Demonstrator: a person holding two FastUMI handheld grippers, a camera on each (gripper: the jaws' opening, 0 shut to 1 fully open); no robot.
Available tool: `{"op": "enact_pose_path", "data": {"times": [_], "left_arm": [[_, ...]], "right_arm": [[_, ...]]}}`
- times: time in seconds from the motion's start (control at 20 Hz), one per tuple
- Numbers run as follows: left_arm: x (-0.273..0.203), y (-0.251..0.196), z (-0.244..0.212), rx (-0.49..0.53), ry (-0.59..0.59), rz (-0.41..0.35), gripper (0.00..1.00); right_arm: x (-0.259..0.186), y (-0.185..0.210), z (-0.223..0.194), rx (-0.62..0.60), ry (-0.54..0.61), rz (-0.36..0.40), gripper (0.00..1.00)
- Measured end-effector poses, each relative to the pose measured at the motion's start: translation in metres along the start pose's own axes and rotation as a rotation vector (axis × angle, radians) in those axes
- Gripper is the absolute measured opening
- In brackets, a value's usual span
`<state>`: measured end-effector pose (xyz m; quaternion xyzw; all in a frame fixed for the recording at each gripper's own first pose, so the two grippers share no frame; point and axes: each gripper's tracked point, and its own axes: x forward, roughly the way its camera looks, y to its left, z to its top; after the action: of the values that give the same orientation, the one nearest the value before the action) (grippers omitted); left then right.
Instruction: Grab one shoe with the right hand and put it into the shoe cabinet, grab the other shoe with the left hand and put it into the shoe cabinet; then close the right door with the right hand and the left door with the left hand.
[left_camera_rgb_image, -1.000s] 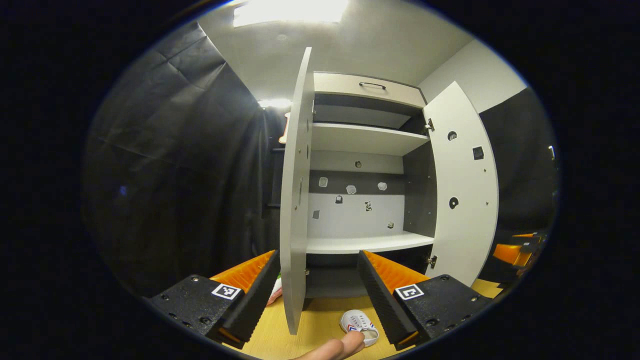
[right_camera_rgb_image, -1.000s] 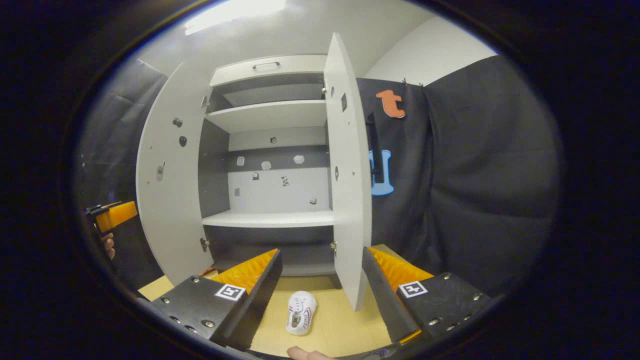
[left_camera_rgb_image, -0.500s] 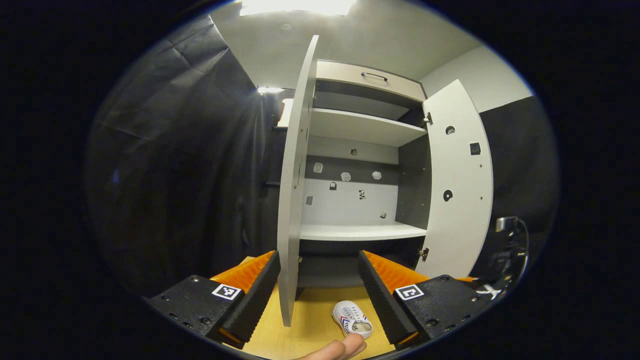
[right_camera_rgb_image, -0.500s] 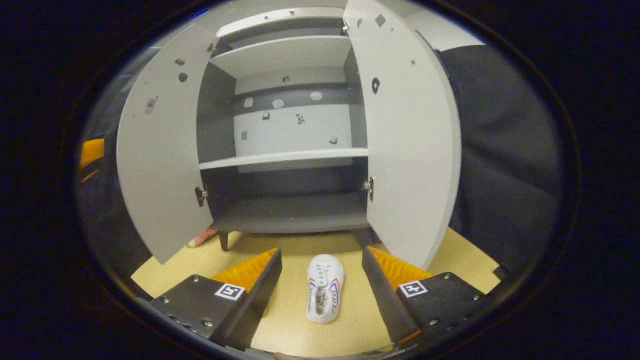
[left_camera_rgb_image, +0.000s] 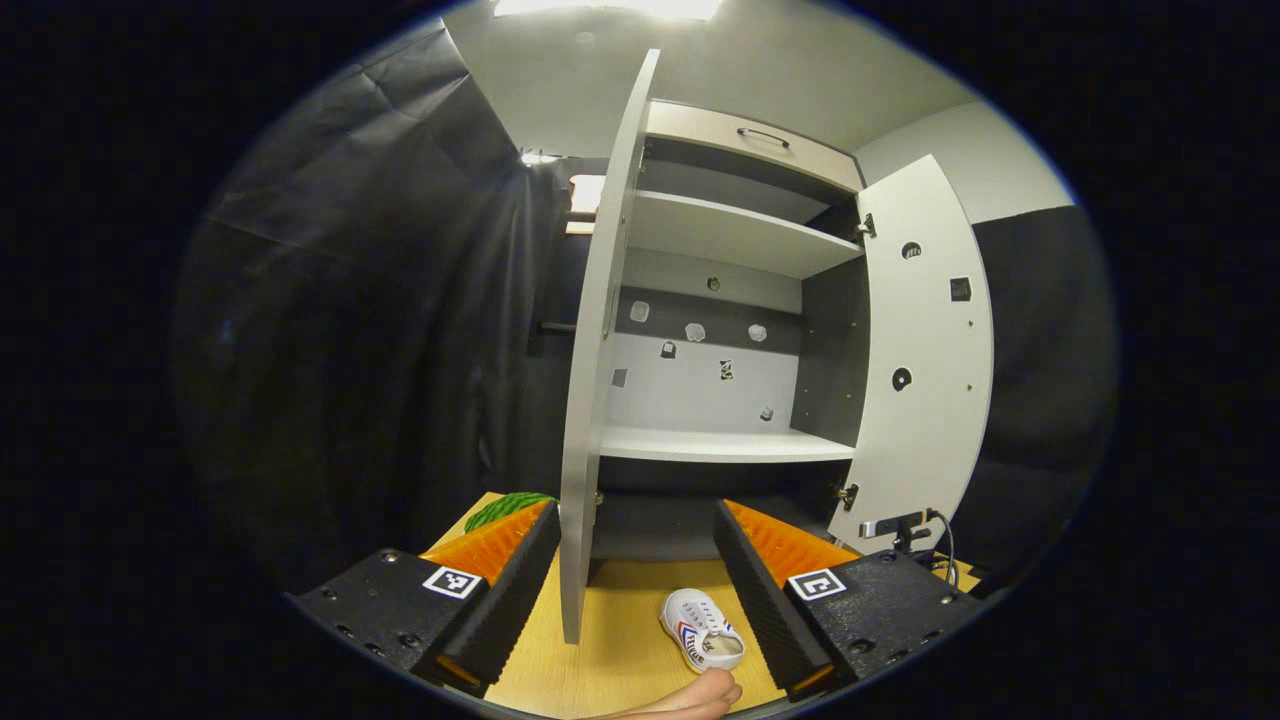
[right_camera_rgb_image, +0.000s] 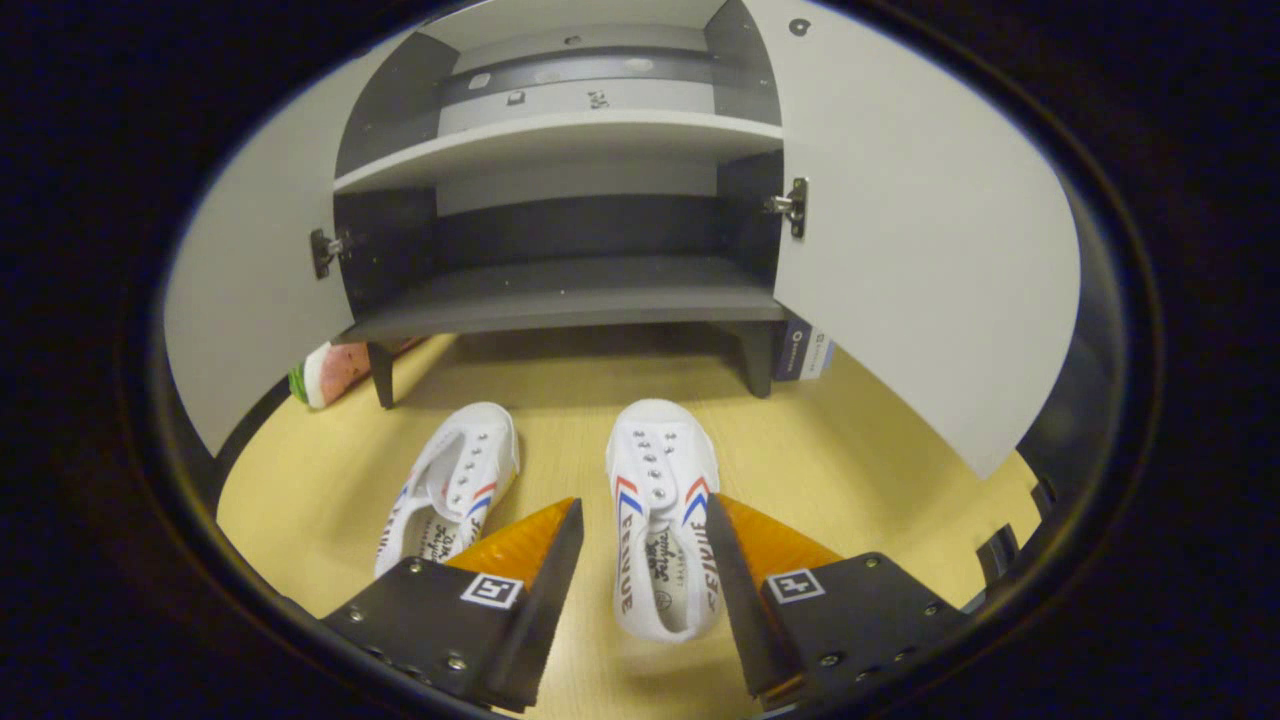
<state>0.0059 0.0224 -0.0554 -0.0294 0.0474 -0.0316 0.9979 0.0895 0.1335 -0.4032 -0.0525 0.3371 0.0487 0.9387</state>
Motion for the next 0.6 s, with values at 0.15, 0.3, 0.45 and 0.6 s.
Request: {"op": "enact_pose_path", "data": {"times": [0.15,0.3,0.45,0.6], "left_arm": [[0.000,-0.004,0.001,-0.002,-0.008,-0.022,0.96],[0.001,-0.009,0.000,0.003,-0.008,-0.042,0.96],[0.004,-0.015,-0.003,-0.001,-0.003,-0.059,0.96],[0.007,-0.021,-0.009,-0.009,0.010,-0.078,0.96]], "right_arm": [[0.013,0.008,-0.014,0.052,0.039,0.016,0.72],[0.027,0.002,-0.024,0.061,0.070,-0.014,0.71],[0.041,0.000,-0.026,0.044,0.067,-0.018,0.40],[0.056,0.001,-0.020,0.105,0.028,-0.027,0.40]]}}
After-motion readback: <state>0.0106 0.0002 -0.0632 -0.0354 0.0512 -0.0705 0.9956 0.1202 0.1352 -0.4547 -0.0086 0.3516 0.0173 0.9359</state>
